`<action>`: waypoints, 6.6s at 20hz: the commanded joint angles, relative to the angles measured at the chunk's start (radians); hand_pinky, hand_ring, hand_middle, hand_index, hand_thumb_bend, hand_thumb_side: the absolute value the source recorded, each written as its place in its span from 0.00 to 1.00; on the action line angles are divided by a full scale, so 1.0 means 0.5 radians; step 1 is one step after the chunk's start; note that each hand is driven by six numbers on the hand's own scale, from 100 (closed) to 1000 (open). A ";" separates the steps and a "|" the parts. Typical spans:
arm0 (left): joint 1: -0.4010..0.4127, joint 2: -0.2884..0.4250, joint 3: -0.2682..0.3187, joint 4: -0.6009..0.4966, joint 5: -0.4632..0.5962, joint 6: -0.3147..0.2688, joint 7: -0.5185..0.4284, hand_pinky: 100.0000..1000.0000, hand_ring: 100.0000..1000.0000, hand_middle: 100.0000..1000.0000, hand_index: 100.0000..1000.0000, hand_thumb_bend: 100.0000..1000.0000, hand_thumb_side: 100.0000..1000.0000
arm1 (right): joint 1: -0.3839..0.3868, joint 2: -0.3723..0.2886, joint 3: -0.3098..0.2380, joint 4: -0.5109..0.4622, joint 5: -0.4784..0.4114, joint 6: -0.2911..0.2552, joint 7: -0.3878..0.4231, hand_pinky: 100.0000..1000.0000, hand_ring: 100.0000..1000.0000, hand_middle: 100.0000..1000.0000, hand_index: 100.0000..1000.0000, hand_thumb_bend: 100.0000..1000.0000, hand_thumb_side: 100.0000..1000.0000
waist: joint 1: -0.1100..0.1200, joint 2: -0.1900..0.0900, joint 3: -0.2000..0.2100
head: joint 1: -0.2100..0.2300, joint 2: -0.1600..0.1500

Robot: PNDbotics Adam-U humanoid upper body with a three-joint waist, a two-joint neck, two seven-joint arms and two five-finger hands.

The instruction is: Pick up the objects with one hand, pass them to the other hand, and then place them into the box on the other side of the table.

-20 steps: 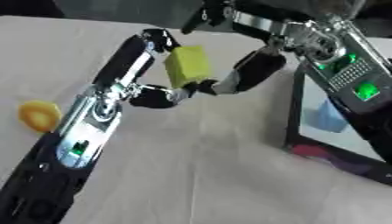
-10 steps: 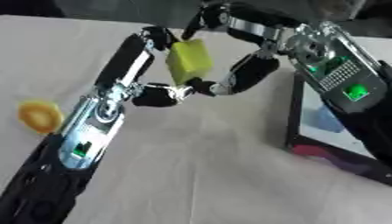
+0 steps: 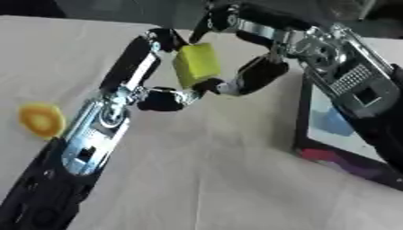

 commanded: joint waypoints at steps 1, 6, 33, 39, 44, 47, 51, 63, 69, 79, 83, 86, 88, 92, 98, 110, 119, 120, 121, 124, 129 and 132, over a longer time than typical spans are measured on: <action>-0.025 0.019 -0.006 -0.048 -0.031 -0.012 -0.027 0.69 0.65 0.53 0.42 0.00 0.08 | -0.026 -0.057 -0.027 -0.029 -0.013 0.004 -0.007 0.90 0.91 0.77 0.78 0.28 0.03 | -0.011 -0.068 0.000 | -0.008 -0.003; -0.021 0.017 -0.011 -0.045 -0.035 -0.015 -0.048 0.69 0.64 0.53 0.42 0.00 0.09 | -0.022 -0.060 -0.033 -0.019 -0.004 0.018 -0.024 0.90 0.92 0.79 0.79 0.30 0.04 | -0.008 -0.065 0.000 | -0.012 -0.009; -0.028 0.006 -0.003 -0.061 -0.011 0.026 0.005 0.68 0.64 0.52 0.41 0.00 0.09 | 0.004 -0.081 -0.049 0.004 -0.032 0.012 0.050 0.90 0.92 0.80 0.80 0.31 0.05 | 0.002 -0.059 -0.004 | -0.015 -0.013; -0.029 0.002 -0.016 -0.073 0.006 -0.007 0.004 0.68 0.64 0.52 0.41 0.00 0.09 | 0.006 -0.072 -0.041 0.017 -0.034 0.008 0.033 0.90 0.92 0.80 0.80 0.30 0.04 | 0.001 -0.054 0.002 | -0.021 -0.014; -0.029 -0.001 -0.020 -0.073 0.021 -0.019 0.007 0.68 0.64 0.52 0.41 0.00 0.09 | 0.009 -0.069 -0.038 0.022 -0.035 0.006 0.020 0.90 0.92 0.80 0.80 0.28 0.03 | 0.001 -0.053 0.006 | -0.024 -0.017; -0.028 -0.004 -0.022 -0.074 0.032 -0.027 0.005 0.68 0.63 0.52 0.41 0.00 0.10 | 0.011 -0.069 -0.037 0.023 -0.040 0.006 0.006 0.90 0.92 0.79 0.80 0.27 0.02 | 0.002 -0.051 0.006 | -0.024 -0.015; -0.028 -0.007 -0.022 -0.080 0.049 -0.044 0.021 0.68 0.63 0.52 0.41 0.00 0.10 | 0.012 -0.069 -0.036 0.025 -0.041 0.006 0.001 0.90 0.91 0.79 0.79 0.27 0.02 | 0.004 -0.050 0.007 | -0.026 -0.014; -0.022 -0.020 -0.025 -0.060 0.058 -0.052 0.013 0.68 0.63 0.52 0.42 0.00 0.12 | 0.024 -0.064 -0.036 0.042 -0.215 0.064 -0.169 0.89 0.84 0.55 0.58 0.02 0.00 | 0.008 -0.046 0.006 | -0.028 -0.013; -0.011 -0.028 -0.021 -0.052 0.061 -0.037 0.034 0.68 0.63 0.52 0.45 0.00 0.09 | 0.024 -0.068 -0.033 0.044 -0.275 0.091 -0.176 0.89 0.82 0.52 0.55 0.01 0.00 | 0.010 -0.049 0.002 | -0.030 -0.015; -0.011 -0.004 -0.013 -0.031 -0.056 0.024 -0.046 0.74 0.73 0.66 0.78 0.24 0.13 | 0.021 -0.102 -0.049 -0.006 -0.312 0.088 -0.127 0.88 0.81 0.50 0.53 0.05 0.00 | 0.017 -0.056 -0.009 | -0.039 -0.016; -0.011 0.003 -0.005 -0.029 -0.176 0.015 -0.128 0.77 0.75 0.69 0.80 0.51 0.32 | 0.021 -0.120 -0.062 -0.018 -0.312 0.077 -0.090 0.88 0.81 0.50 0.53 0.05 0.00 | 0.019 -0.058 -0.012 | -0.041 -0.018; -0.008 0.000 0.002 -0.024 -0.228 0.028 -0.149 0.79 0.77 0.71 0.82 0.59 0.44 | 0.024 -0.125 -0.064 -0.021 -0.310 0.072 -0.069 0.88 0.81 0.50 0.53 0.05 0.00 | 0.019 -0.058 -0.012 | -0.042 -0.020; -0.005 -0.001 0.004 -0.022 -0.243 0.041 -0.148 0.79 0.77 0.71 0.82 0.62 0.47 | 0.027 -0.128 -0.068 -0.023 -0.309 0.069 -0.062 0.88 0.80 0.50 0.53 0.06 0.00 | 0.018 -0.058 -0.013 | -0.041 -0.017; 0.003 0.006 0.002 -0.026 -0.244 0.039 -0.154 0.80 0.77 0.71 0.82 0.65 0.51 | 0.031 -0.141 -0.075 -0.030 -0.308 0.073 -0.060 0.88 0.80 0.50 0.53 0.06 0.00 | 0.018 -0.058 -0.014 | -0.043 -0.016; 0.016 0.019 0.007 -0.025 -0.240 0.038 -0.156 0.80 0.77 0.70 0.81 0.63 0.51 | 0.046 -0.166 -0.092 -0.041 -0.311 0.085 -0.071 0.88 0.80 0.50 0.53 0.06 0.00 | 0.019 -0.060 -0.022 | -0.046 -0.018; 0.070 0.091 0.059 0.018 -0.239 0.077 -0.087 0.79 0.77 0.69 0.81 0.60 0.52 | 0.149 -0.330 -0.198 -0.203 -0.399 0.157 -0.110 0.88 0.80 0.50 0.53 0.05 0.00 | 0.014 -0.072 -0.073 | -0.045 0.003; 0.103 0.137 0.100 0.014 -0.243 0.098 -0.050 0.79 0.77 0.69 0.81 0.59 0.52 | 0.464 -0.565 -0.448 -0.314 -0.550 0.253 -0.318 0.88 0.81 0.52 0.54 0.03 0.00 | 0.022 -0.069 -0.101 | -0.108 -0.003; 0.103 0.139 0.103 0.013 -0.244 0.099 -0.046 0.79 0.77 0.69 0.81 0.59 0.52 | 0.507 -0.589 -0.479 -0.316 -0.557 0.257 -0.346 0.88 0.82 0.52 0.54 0.03 0.00 | 0.023 -0.068 -0.104 | -0.114 -0.005; 0.103 0.140 0.106 0.011 -0.244 0.100 -0.042 0.79 0.77 0.69 0.81 0.58 0.52 | 0.555 -0.615 -0.513 -0.318 -0.565 0.259 -0.377 0.88 0.82 0.52 0.54 0.03 0.00 | 0.024 -0.066 -0.106 | -0.120 -0.006; 0.102 0.145 0.114 0.005 -0.238 0.104 -0.031 0.79 0.76 0.69 0.81 0.57 0.52 | 0.698 -0.693 -0.602 -0.321 -0.577 0.256 -0.459 0.88 0.82 0.52 0.55 0.03 0.00 | 0.028 -0.063 -0.109 | -0.132 -0.011; 0.103 0.153 0.123 0.001 -0.224 0.109 -0.018 0.78 0.76 0.68 0.80 0.56 0.51 | 0.929 -0.790 -0.742 -0.293 -0.568 0.246 -0.584 0.88 0.82 0.52 0.55 0.04 0.00 | 0.033 -0.057 -0.115 | -0.146 -0.019; 0.102 0.153 0.127 -0.002 -0.219 0.110 -0.008 0.78 0.76 0.68 0.80 0.55 0.51 | 1.017 -0.825 -0.793 -0.243 -0.537 0.234 -0.638 0.88 0.82 0.52 0.55 0.04 0.00 | 0.038 -0.054 -0.115 | -0.154 -0.026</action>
